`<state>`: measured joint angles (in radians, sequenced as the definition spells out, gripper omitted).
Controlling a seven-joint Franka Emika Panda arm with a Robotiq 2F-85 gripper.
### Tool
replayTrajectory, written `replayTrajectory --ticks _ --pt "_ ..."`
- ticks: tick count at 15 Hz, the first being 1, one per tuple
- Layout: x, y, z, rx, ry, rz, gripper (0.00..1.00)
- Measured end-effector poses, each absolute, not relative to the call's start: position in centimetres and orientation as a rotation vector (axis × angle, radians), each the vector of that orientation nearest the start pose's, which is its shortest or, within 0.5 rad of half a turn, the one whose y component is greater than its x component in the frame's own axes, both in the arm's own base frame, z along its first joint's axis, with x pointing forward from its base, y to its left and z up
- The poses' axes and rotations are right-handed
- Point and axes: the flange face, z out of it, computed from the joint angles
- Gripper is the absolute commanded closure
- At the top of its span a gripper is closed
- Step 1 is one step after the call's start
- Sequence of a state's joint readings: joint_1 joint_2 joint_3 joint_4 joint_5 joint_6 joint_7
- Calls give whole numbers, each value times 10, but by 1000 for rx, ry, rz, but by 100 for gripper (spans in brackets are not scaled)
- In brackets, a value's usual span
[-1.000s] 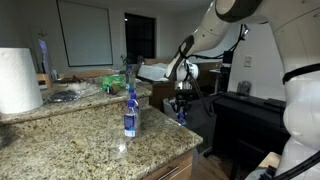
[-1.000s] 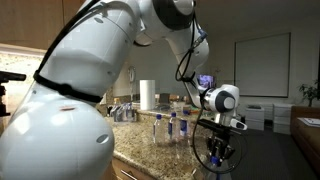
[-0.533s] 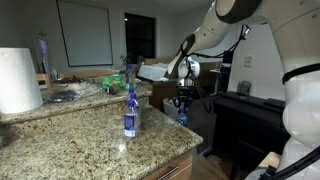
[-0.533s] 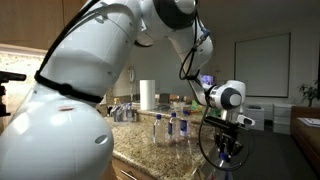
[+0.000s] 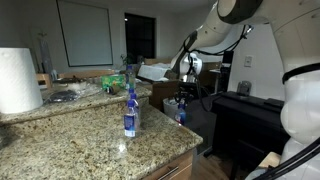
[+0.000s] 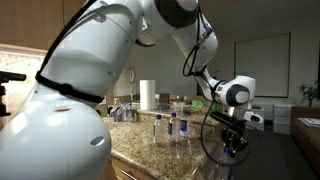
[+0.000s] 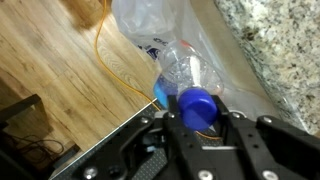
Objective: Pick up the bottles from the counter and throw them in the bin
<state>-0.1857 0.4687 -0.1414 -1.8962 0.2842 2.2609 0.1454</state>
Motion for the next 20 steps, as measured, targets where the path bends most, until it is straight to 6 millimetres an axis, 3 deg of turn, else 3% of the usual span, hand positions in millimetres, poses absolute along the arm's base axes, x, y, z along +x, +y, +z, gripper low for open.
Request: replayTrajectory --ticks 7,13,16,17,18,20 --pt "595 -190 243 -2595 1112 87 90" --pt "556 -202 181 -2503 1232 249 90" --pt "540 -209 164 -2483 1271 297 90" --pt "538 -213 164 -2487 1277 298 40" --pt "537 -216 165 -2501 1275 296 39" --pt "539 -219 172 -2546 1251 287 28"
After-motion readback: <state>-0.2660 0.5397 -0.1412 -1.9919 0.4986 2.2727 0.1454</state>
